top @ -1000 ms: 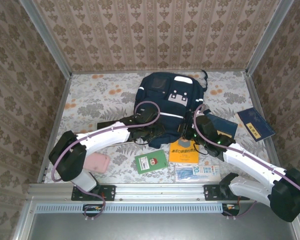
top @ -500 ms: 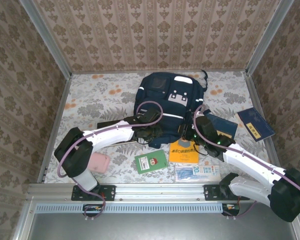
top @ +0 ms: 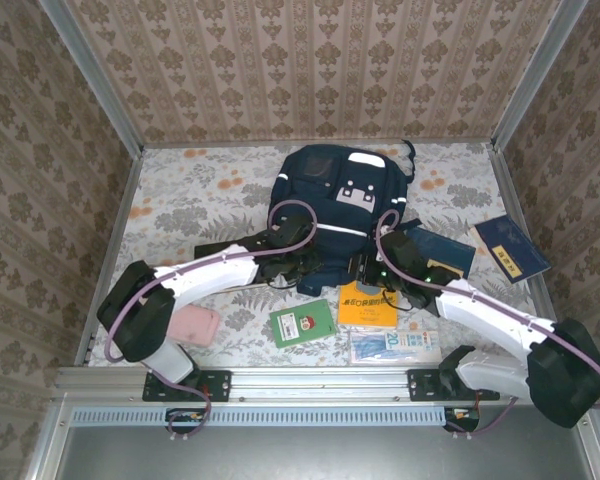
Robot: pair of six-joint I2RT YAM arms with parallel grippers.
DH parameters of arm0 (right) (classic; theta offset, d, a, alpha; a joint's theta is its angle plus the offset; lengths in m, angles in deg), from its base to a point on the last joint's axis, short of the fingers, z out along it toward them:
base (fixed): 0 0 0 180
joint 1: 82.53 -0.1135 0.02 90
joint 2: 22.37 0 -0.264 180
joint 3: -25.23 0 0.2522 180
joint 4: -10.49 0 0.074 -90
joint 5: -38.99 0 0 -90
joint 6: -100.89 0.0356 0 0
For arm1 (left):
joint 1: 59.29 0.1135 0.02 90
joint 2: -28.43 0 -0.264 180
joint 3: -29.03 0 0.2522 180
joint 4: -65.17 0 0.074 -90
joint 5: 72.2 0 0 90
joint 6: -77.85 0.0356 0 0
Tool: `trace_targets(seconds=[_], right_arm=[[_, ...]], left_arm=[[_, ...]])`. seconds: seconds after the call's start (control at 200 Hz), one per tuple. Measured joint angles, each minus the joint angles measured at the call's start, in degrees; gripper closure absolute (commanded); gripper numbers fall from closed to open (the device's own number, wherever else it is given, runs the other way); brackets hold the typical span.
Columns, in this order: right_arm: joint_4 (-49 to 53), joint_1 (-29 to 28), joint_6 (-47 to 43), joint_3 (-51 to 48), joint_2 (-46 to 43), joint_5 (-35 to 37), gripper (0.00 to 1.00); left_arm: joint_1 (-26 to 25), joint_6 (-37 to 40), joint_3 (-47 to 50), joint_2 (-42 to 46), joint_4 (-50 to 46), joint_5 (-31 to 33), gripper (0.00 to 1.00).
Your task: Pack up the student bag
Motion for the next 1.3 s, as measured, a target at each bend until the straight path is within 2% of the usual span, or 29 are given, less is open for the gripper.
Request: trace_targets(seconds=[0.16, 0.22, 0.34, 0.355, 0.425, 0.495, 0.64, 0.73, 0.85, 0.96, 1.125, 1.3], right_arm=[[0.61, 0.0, 1.88, 0.83, 1.79, -3.28, 0.45], [0.52, 0.0, 3.78, 0.83, 2.03, -4.15, 0.43], [0.15, 0.0, 10.93, 0.87, 3.17, -5.86, 0.4], [0.09, 0.0, 11.56, 0.87, 3.39, -6.03, 0.36], [-0.9, 0.0, 16.44, 0.87, 4.57, -7.1, 0.31], [-2.97, 0.0, 21.33, 0.68, 5.09, -7.65, 0.31], [-8.22, 0.0, 28.33, 0.35, 6.16, -7.85, 0.42], [-8.81, 0.02, 30.34, 0.55, 7.61, -7.85, 0.57], [-9.25, 0.0, 32.33, 0.68, 8.87, -7.5, 0.83], [-9.35, 0.0, 31.69, 0.79, 8.94, -6.93, 1.0], [-7.32, 0.0, 28.17, 1.4, 7.54, -5.42, 1.0], [0.66, 0.02, 20.85, 5.05, 4.63, -2.82, 1.0]], left_arm=[[2.05, 1.51, 1.68, 3.13, 1.6, -5.14, 1.0], [2.91, 2.29, 1.84, 3.98, 2.03, -7.37, 1.0], [4.33, 3.65, 1.84, 5.2, 2.6, -11.37, 1.0], [4.46, 3.65, 1.84, 5.29, 2.64, -11.74, 1.0], [5.01, 3.85, 1.86, 5.53, 3.34, -13.9, 1.0], [5.4, 3.82, 1.88, 5.55, 4.15, -15.82, 1.0], [5.68, 3.58, 1.88, 5.55, 5.95, -18.99, 1.0], [5.81, 3.32, 1.88, 5.55, 6.4, -19.93, 1.0], [5.99, 2.93, 1.9, 5.57, 6.38, -20.81, 1.0], [6.19, 2.95, 1.9, 6.01, 6.43, -21.35, 1.0], [6.51, 3.61, 1.9, 6.47, 6.03, -22.12, 1.0], [7.65, 8.04, 1.05, 7.26, 2.89, -23.96, 1.0]])
